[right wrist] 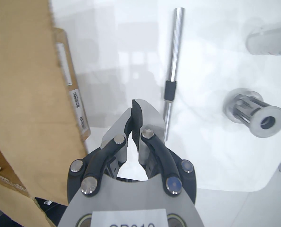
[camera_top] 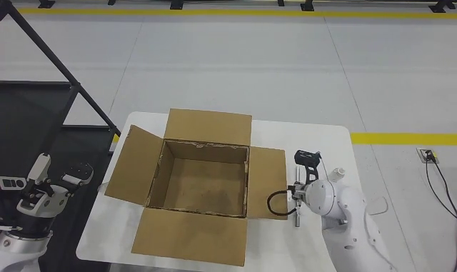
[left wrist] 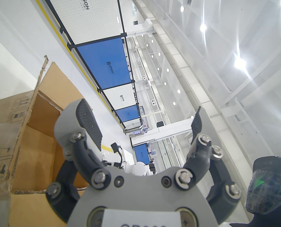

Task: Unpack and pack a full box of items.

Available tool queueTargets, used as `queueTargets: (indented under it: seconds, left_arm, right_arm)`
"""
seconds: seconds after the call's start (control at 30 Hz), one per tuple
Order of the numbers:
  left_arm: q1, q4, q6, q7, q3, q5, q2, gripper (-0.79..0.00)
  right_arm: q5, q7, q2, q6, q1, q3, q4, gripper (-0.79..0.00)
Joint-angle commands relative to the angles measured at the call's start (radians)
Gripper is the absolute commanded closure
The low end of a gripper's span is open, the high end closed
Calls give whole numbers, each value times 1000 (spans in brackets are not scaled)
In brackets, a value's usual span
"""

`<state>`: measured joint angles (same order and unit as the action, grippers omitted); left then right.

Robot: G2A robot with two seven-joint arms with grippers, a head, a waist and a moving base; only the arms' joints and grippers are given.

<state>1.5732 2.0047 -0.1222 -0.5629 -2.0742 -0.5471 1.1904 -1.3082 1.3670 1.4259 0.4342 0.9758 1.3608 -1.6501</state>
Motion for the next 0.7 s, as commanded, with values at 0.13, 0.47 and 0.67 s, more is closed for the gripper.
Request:
queueTargets:
  seconds: [0.13, 0.47, 0.67]
  left_arm:
    - [0, 0, 0, 0, 0, 0, 0, -785]
    - [0, 0, 0, 0, 0, 0, 0, -785]
    - [0, 0, 0, 0, 0, 0, 0, -785]
  right_arm:
    - [-58, 16, -6, 1, -40, 30, 104, -95]
    - [-25, -28, -4, -43, -57, 21, 200, -329]
    - [-20, -34, -1, -68, -65, -6, 224, -326]
